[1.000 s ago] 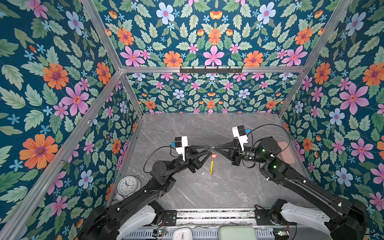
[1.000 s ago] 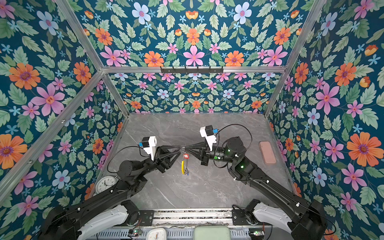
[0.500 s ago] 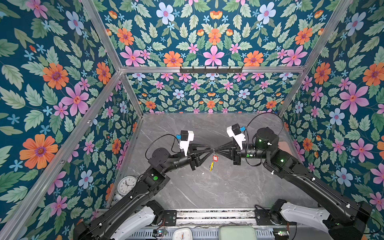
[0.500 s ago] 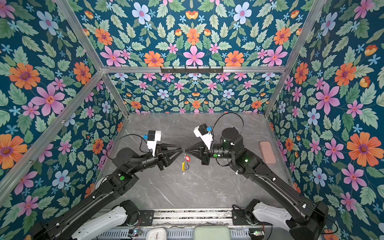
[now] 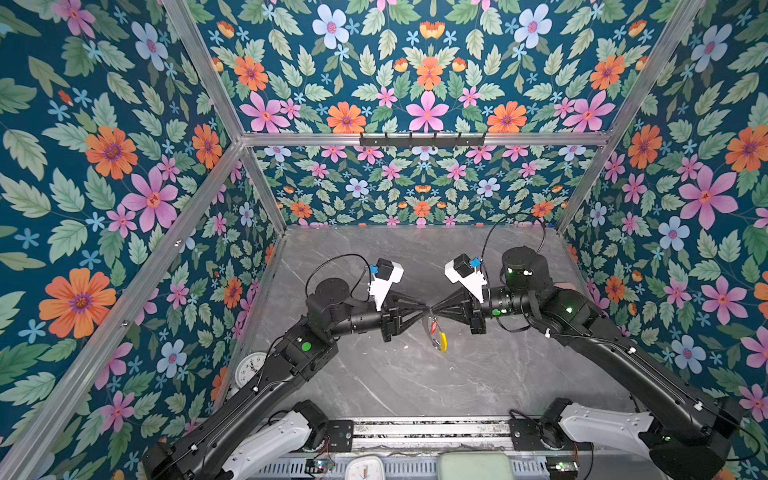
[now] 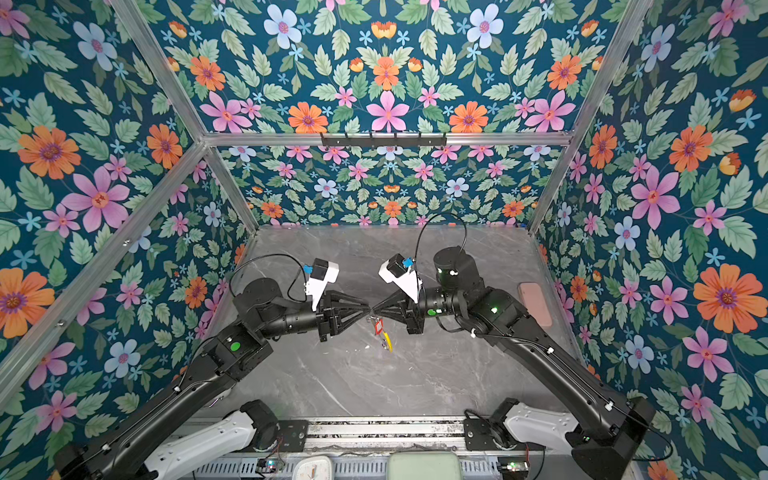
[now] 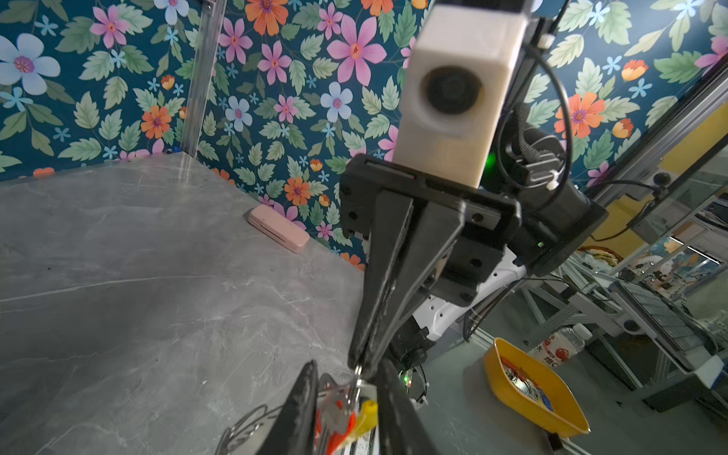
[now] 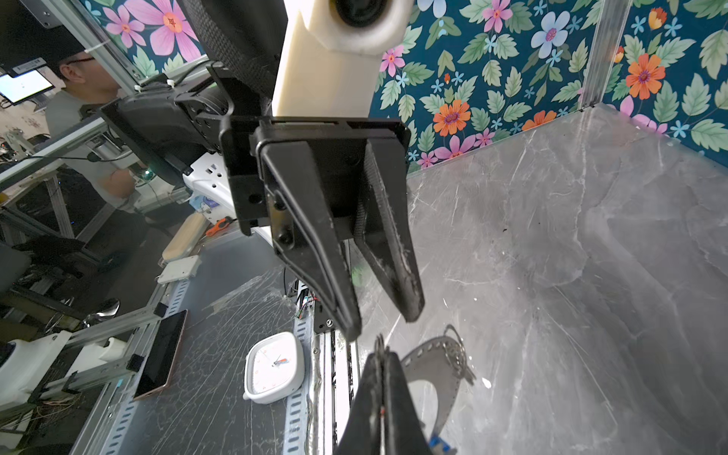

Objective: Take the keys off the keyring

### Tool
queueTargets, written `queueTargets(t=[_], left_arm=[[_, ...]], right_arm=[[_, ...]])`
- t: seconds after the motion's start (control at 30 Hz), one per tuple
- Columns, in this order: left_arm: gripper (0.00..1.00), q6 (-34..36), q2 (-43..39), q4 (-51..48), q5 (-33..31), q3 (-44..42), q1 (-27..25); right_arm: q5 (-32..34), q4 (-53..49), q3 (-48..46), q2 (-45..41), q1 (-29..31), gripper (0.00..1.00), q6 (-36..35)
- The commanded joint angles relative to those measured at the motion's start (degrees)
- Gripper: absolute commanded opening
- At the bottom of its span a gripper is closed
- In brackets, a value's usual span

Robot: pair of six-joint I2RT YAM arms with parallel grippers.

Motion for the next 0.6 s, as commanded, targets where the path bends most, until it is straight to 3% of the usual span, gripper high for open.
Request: queueTargets(t=[0.0,0.27,0.57], left_arm=[[0.27,1.7,0.7,-2.1,2.5,1.1,0.1],[0.21,1.5,1.1,-2.9,4.3,1.7,0.4],[0.20,1.0,1.2,-2.8,5.5,1.4,0.7]], right_arm=[[-1.0,-2.4,1.1,0.3,0.0,0.00,-2.8],[-0.4,-2.9,1.8,0.7,0.0,0.00,-3.6],[0.0,-2.8,1.8,0.9,0.1,0.00,-4.0]])
